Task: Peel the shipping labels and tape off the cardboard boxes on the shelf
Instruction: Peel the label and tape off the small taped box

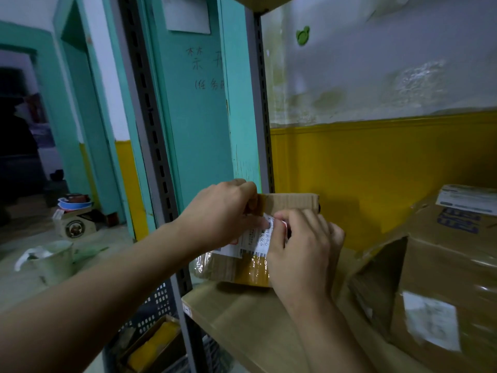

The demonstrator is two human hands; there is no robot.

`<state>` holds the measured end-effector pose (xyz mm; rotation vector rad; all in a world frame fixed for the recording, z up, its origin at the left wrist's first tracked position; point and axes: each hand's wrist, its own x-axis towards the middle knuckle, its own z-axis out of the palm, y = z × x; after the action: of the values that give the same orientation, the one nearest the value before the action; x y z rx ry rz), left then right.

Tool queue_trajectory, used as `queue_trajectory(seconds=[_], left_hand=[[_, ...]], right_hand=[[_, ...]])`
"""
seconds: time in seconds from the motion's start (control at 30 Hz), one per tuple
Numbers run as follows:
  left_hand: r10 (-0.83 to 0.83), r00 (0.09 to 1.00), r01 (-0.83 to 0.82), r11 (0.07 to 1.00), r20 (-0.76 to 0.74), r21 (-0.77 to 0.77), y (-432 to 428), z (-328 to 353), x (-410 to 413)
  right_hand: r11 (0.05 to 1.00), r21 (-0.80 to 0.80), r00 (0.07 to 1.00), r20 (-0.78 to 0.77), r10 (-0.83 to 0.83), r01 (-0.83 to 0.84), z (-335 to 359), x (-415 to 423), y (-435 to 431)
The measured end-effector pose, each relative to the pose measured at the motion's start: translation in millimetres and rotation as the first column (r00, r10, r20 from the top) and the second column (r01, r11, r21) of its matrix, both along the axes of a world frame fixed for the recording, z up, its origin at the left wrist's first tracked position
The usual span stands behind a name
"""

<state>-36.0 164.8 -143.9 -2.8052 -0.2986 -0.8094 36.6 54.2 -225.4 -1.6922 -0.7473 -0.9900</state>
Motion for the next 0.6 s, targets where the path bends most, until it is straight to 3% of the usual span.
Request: queue_trajectory(seconds=[0.27, 0.4, 0.6], left_hand=[[-0.038, 0.999, 0.036, 0.998, 0.019, 0.054, 0.0, -3.9, -0.1], [-0.009, 1.000, 0.009, 1.000, 0.025, 0.002, -1.5, -7.8, -0.6], [0.055, 0.994, -0.052, 0.998, -0.094, 0.035, -3.1, 1.2, -0.2]], right_hand=[[1.000, -0.015, 1.000, 0.009, -0.014, 0.014, -0.1, -0.2, 1.8], [1.000, -0.015, 1.000, 0.015, -0.015, 0.015, 0.1, -0.8, 1.5], [1.000, -0.014, 1.000, 0.016, 0.014, -0.014, 0.0, 0.1, 2.6]])
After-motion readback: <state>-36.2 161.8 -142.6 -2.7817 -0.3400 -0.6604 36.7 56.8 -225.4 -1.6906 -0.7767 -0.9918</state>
